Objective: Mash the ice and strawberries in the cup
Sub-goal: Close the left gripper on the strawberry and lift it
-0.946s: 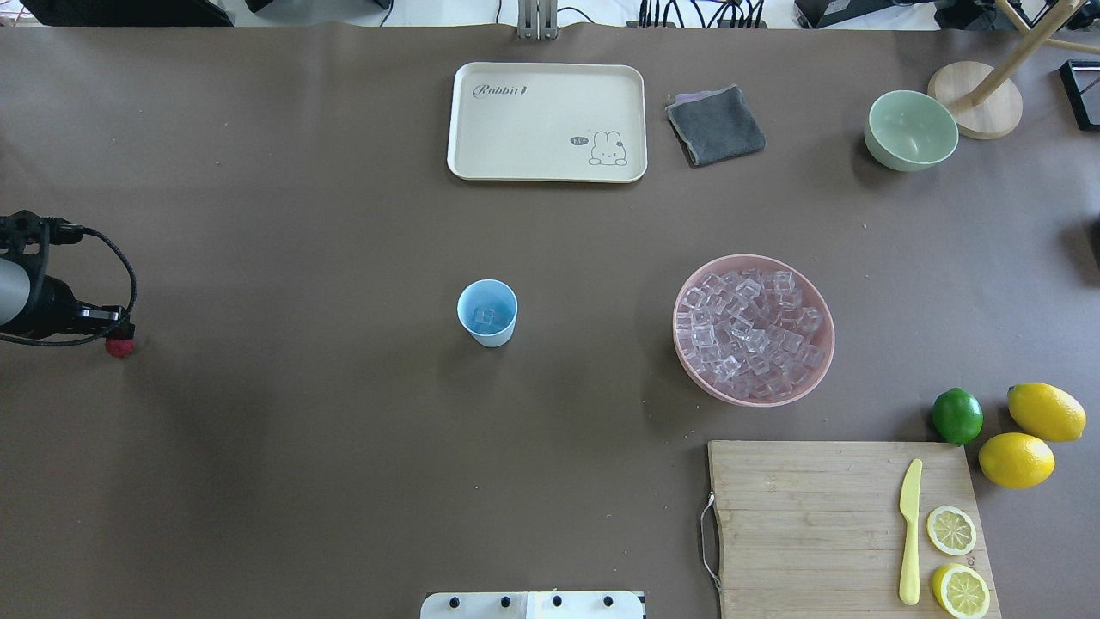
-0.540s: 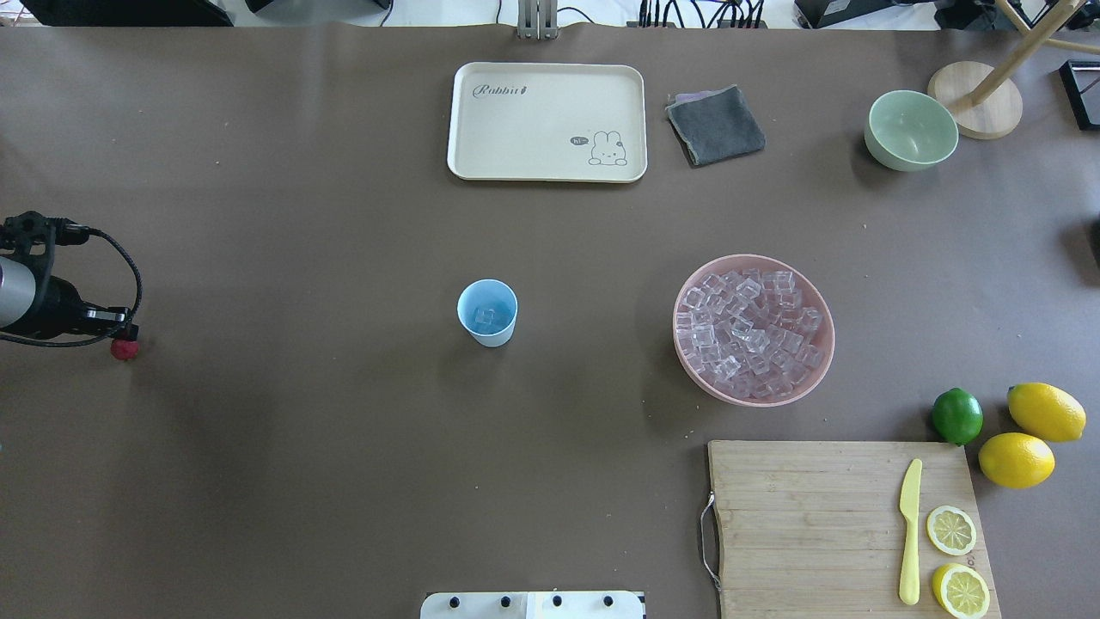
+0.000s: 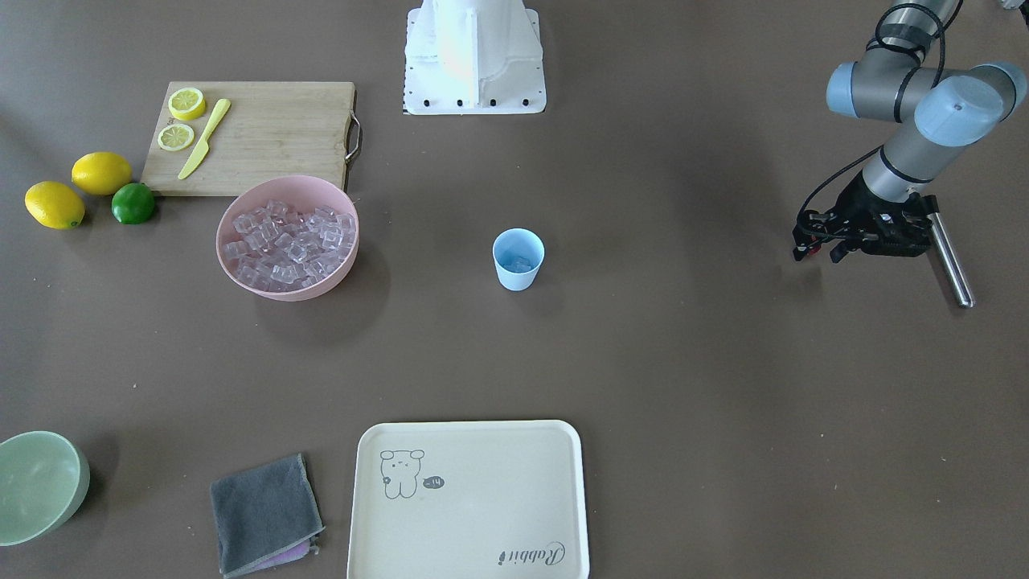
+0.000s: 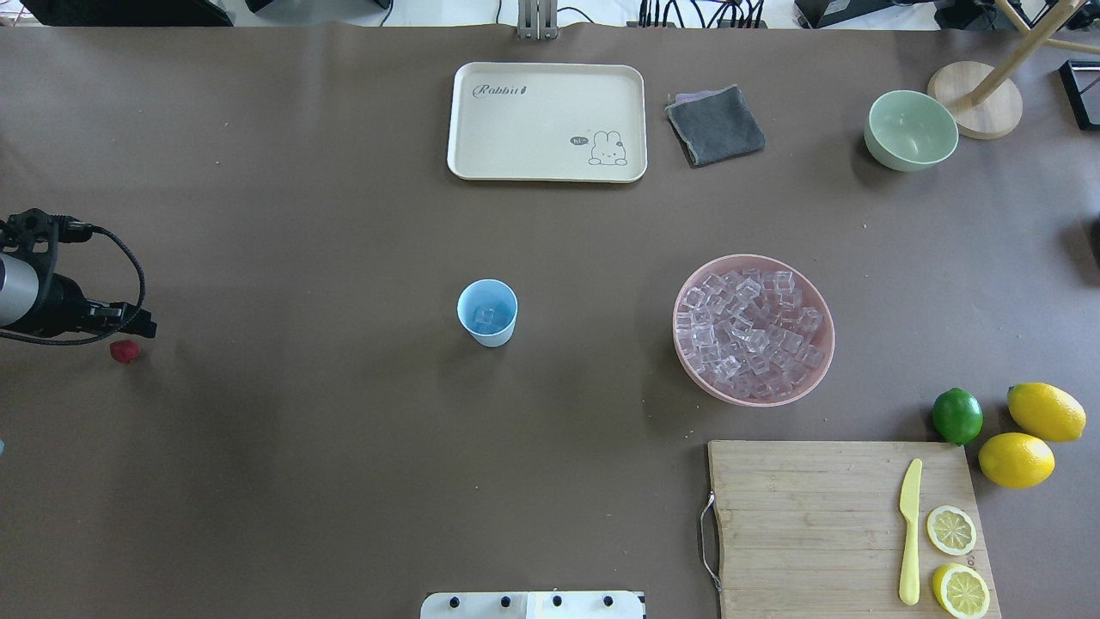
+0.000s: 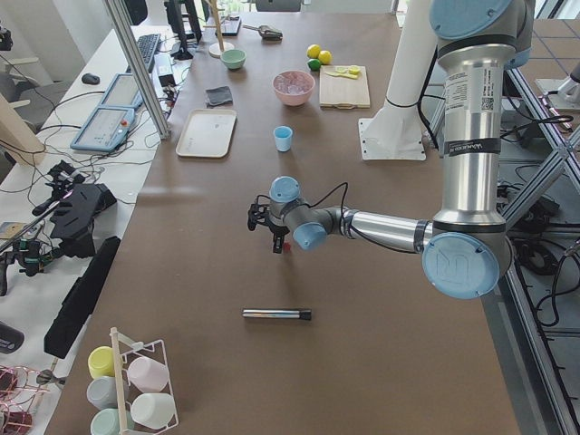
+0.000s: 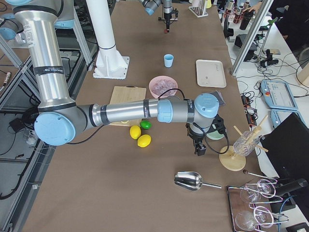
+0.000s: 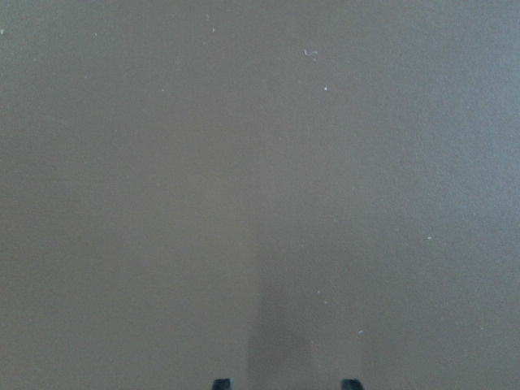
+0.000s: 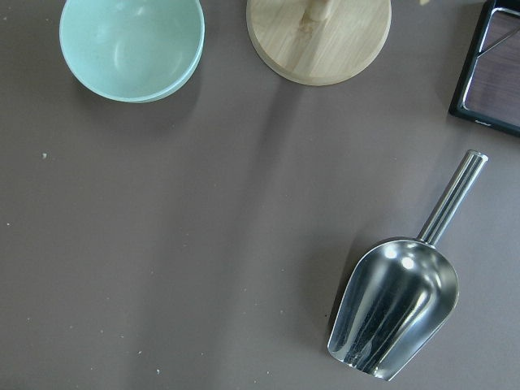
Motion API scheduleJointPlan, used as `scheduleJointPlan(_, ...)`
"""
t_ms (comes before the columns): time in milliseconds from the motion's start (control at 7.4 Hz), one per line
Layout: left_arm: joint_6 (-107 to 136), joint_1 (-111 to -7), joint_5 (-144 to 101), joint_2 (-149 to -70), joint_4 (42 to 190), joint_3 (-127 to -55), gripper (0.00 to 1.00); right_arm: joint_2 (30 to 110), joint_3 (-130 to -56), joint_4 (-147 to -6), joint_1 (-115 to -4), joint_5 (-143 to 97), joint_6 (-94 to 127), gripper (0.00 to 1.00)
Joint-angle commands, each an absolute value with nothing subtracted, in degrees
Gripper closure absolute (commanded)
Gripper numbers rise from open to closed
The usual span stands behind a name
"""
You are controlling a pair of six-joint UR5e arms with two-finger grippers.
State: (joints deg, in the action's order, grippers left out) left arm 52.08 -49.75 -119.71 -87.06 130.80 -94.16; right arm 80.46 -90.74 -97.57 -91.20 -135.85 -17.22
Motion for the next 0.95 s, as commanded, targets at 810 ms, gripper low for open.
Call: scheduleJointPlan(810, 53.5, -47.6, -119.7, -85.5, 131.0, -94.5, 0.42, 82.4, -93.3, -97.6, -92.1, -135.7, -17.2, 0.0)
